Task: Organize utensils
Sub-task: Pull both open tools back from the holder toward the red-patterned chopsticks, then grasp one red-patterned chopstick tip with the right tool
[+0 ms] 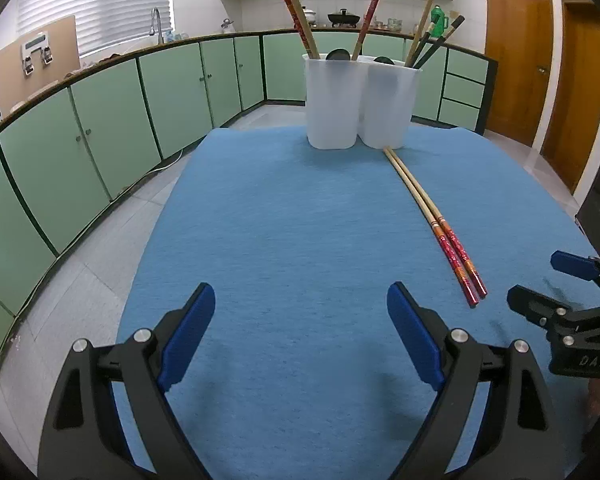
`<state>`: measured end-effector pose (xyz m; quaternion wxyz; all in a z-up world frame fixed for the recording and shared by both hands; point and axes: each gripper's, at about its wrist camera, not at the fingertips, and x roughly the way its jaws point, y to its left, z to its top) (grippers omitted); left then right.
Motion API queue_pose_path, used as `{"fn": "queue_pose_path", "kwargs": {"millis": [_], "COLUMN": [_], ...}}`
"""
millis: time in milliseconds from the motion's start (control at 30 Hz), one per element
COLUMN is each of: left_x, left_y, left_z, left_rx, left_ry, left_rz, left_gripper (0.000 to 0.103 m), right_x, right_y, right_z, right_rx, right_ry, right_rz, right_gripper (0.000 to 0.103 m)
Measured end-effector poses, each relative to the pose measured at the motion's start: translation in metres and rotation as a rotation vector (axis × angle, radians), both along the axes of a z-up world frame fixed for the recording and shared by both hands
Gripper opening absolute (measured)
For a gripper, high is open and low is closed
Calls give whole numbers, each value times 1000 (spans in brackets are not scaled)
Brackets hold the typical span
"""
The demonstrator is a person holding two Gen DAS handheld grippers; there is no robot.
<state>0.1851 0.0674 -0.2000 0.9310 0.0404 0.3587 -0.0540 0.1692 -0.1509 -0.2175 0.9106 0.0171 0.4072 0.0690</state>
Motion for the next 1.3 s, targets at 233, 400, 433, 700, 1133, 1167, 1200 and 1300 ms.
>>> {"fn": "queue_pose_path", "kwargs": {"millis": [233,400,433,700,1133,1167,1200,1300], "left_x": [2,4,4,5,6,5,5,5], "left_y": [6,10,10,10,5,4,4,3], "left_z": [0,0,0,-1,-2,-1,-1,-1], "left_rx": [-7,-16,-18,-16,-9,-8,-9,-8], "left_ry": [2,6,8,11,14,13,13,12], "left_rz": [16,28,30,27,26,25,26,26], "left_gripper": [85,85,85,85,86,86,86,86], "right_x": [5,9,9,12,-3,-4,-3,0], "right_y": [9,14,14,24,-10,-12,-13,-12], "right_z": [-2,-4,-5,-7,-3,-2,-2,-3], "right_rx": [-24,-35,-31,-44,83,87,87,81], "right_ry": [13,32,36,45,55,50,48,47], "right_rz": [-4,-15,-15,9,7,4,3,6], "right_gripper": [82,75,74,42,17,20,23,29]}}
